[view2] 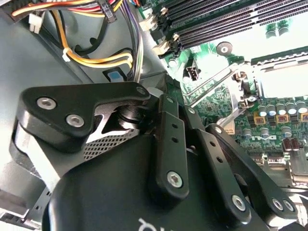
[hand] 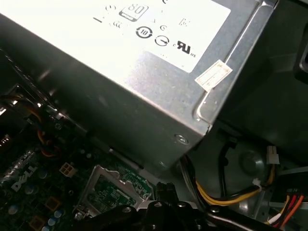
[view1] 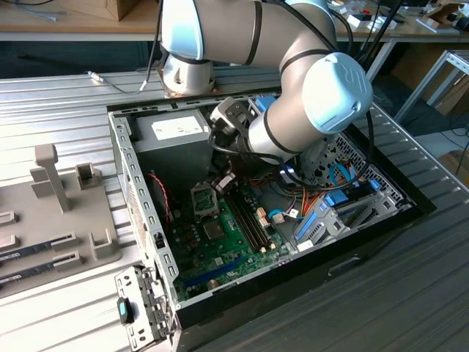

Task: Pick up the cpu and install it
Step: 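Close the cpu cover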

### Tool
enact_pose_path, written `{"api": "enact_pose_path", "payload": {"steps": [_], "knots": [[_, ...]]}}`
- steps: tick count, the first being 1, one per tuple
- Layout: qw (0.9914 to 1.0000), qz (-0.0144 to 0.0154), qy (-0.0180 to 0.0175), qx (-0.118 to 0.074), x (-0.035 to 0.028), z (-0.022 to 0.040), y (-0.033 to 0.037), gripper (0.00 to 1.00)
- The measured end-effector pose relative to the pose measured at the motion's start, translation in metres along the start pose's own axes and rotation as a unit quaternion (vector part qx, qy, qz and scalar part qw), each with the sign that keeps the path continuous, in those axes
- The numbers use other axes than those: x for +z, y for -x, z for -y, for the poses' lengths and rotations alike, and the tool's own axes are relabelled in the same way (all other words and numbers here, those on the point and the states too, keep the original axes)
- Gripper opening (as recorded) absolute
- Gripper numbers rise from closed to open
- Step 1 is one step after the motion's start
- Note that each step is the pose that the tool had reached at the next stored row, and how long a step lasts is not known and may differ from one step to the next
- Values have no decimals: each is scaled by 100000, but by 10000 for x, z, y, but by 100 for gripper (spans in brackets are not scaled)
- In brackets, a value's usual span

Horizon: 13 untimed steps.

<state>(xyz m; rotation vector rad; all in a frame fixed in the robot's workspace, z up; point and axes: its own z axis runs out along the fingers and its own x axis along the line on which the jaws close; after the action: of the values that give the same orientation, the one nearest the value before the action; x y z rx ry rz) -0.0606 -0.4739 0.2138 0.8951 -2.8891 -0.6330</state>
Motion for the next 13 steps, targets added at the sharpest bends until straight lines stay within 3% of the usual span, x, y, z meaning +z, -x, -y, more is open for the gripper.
{"api": "enact_pose_path", "payload": {"steps": [13], "knots": [[100000, 91, 131, -31, -82, 1, -21, 11]]}}
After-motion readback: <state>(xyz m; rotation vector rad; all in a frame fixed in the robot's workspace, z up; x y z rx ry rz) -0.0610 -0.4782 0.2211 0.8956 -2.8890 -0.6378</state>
